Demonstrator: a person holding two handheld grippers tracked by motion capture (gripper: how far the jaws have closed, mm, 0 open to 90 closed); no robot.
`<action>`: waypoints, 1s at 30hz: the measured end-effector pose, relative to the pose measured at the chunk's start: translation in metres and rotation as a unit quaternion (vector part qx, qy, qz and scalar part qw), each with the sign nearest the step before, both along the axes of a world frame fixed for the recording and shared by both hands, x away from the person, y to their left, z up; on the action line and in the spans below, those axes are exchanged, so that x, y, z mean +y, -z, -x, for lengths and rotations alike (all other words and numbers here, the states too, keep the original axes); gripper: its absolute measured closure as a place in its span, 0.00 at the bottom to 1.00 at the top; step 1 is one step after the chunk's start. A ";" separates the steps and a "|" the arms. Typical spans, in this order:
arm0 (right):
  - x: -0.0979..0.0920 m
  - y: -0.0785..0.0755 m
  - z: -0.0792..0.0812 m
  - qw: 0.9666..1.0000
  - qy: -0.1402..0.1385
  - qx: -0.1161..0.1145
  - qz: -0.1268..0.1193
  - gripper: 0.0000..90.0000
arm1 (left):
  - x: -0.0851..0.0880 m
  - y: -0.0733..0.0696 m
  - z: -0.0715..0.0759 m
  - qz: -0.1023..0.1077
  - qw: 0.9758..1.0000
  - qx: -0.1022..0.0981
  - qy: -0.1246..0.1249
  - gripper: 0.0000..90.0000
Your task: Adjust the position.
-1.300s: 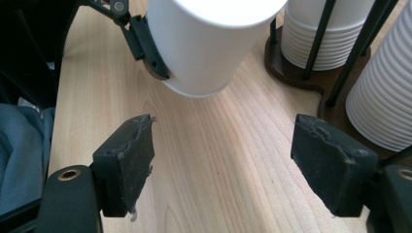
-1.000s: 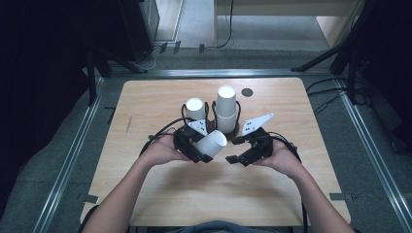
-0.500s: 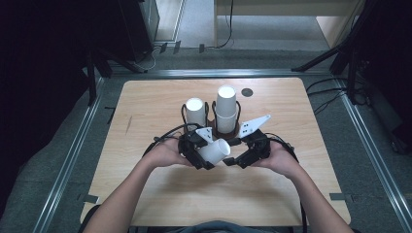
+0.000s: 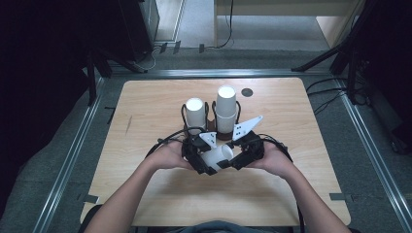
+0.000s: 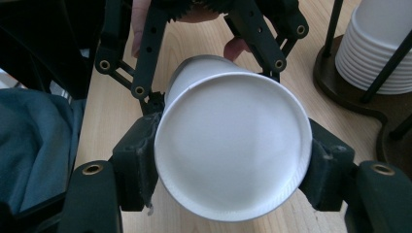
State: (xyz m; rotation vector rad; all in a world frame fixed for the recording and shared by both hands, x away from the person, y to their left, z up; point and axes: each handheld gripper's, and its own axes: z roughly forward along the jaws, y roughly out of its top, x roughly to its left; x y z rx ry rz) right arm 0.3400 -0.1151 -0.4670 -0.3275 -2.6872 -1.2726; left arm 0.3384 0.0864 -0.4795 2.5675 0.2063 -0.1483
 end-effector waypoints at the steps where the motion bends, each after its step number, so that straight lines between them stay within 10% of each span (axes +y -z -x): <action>1: 0.000 0.000 0.000 1.000 -0.001 0.003 0.001 0.37 | 0.001 0.000 0.001 0.005 1.000 -0.005 -0.004 0.30; 9: -0.007 -0.006 -0.003 1.000 0.016 -0.007 -0.009 0.37 | 0.008 -0.005 0.000 0.055 0.998 -0.007 -0.036 0.10; 30: -0.025 -0.014 -0.005 0.998 0.038 -0.012 -0.046 0.37 | 0.017 -0.006 -0.001 0.115 0.989 -0.012 -0.093 0.09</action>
